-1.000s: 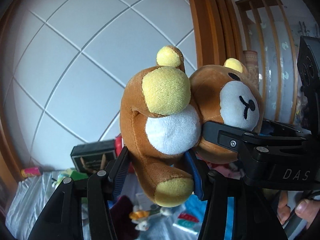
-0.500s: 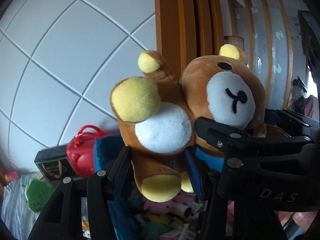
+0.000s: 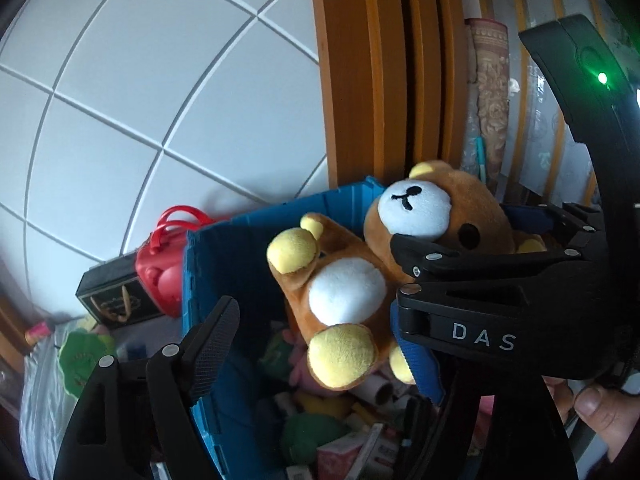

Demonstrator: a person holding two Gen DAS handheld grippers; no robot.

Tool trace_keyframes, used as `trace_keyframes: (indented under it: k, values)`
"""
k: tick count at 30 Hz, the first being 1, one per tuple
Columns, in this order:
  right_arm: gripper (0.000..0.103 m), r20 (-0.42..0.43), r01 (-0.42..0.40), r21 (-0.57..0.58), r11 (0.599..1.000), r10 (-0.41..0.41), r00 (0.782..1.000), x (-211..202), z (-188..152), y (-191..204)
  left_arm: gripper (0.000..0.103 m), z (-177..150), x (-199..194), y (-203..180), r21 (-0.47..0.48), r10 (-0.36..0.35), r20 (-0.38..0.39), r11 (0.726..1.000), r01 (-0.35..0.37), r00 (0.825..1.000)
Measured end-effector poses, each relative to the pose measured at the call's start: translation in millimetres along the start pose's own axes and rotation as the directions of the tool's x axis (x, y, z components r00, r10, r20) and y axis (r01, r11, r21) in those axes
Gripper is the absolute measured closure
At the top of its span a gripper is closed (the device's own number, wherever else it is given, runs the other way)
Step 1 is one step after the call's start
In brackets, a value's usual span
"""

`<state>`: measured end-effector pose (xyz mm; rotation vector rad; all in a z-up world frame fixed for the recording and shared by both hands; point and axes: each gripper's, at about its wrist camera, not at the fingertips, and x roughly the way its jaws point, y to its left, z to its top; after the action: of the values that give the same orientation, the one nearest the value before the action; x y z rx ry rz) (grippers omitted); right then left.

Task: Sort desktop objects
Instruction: 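Carry the small brown bear over the blue bin with the left gripper, then open the left gripper to drop the bear into the bin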

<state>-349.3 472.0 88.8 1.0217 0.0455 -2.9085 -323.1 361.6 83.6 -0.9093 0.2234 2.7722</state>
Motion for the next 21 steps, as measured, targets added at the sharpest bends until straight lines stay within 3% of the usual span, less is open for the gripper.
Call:
trace_keyframes:
  k: [4, 15, 21]
  values:
    - [0.006, -0.030, 0.000, 0.014, 1.000, 0.001, 1.000, 3.7, -3.3, 3.0, 0.024, -4.5, 6.4, 4.1, 0.010, 0.008, -0.044, 1.000, -0.007, 0.999]
    - [0.004, -0.130, 0.098, -0.030, 0.995, -0.101, 0.986, 9.2, -6.6, 0.6, 0.024, -11.9, 14.1, 6.7, 0.040, -0.009, -0.126, 0.999, 0.014, 0.992]
    - [0.004, -0.157, 0.125, -0.033, 0.992, -0.129, 0.979, 4.1, -14.7, 16.5, 0.024, -20.5, 2.3, 28.2, 0.033, -0.024, -0.121, 0.999, 0.029, 0.992]
